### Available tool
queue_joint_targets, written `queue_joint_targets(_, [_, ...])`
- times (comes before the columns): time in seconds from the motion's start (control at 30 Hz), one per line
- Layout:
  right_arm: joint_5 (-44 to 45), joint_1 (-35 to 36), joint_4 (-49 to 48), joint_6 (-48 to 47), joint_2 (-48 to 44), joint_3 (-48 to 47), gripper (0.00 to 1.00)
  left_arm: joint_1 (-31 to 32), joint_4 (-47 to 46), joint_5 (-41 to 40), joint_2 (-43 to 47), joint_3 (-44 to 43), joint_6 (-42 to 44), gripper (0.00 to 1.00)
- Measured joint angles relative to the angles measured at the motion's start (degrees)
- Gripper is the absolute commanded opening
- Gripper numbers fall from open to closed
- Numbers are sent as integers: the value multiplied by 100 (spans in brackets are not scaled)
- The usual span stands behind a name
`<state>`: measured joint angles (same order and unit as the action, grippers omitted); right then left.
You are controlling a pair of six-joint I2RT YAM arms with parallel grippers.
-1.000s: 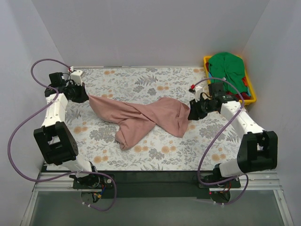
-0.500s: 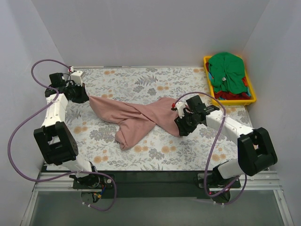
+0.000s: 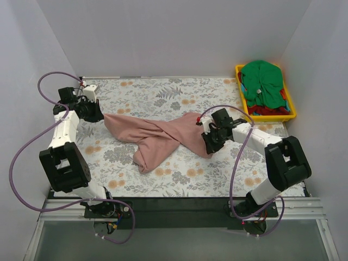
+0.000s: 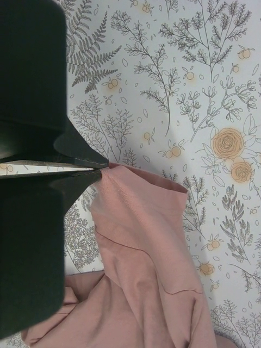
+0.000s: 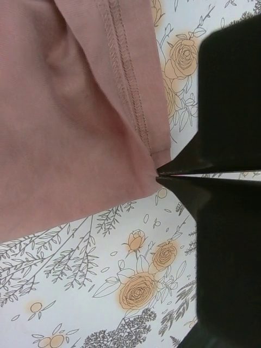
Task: Fold and stack the t-shirts
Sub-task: Flatten the tshirt out
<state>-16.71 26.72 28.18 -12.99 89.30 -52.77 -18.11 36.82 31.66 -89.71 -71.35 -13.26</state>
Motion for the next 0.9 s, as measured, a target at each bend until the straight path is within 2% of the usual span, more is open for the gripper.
queue_joint_targets(0.13, [-105,-243,17,92,33,-162,1,0,-2,-11,35,33,17,0])
queue_joint_targets(0.37, [-254,-1156,-13,79,-44,-581,1,0,-31,-63,37,39,24,0])
queue_joint_targets(0.67, [-378,-1231,-133,-70,507,-645,1,0,-170,-138,-50,37,13,0])
queue_joint_targets(0.7, [-361,-1252,-136,-79,588,-645,3,0,-186,-153,-83,37,13,0])
queue_joint_targets(0.73, [-345,-1274,-136,-90,647,-645,17,0,-192,-168,-107,37,13,0])
queue_joint_targets(0.8, [-328,-1290,-125,-116,706,-645,29,0,-203,-170,-149,37,4,0])
queue_joint_targets(0.83, [-330,-1305,-118,-157,708,-645,38,0,-212,-170,-166,37,-4,0])
queue_joint_targets(0.9, [-337,-1316,-92,-223,662,-645,40,0,-212,-173,-184,37,-9,0])
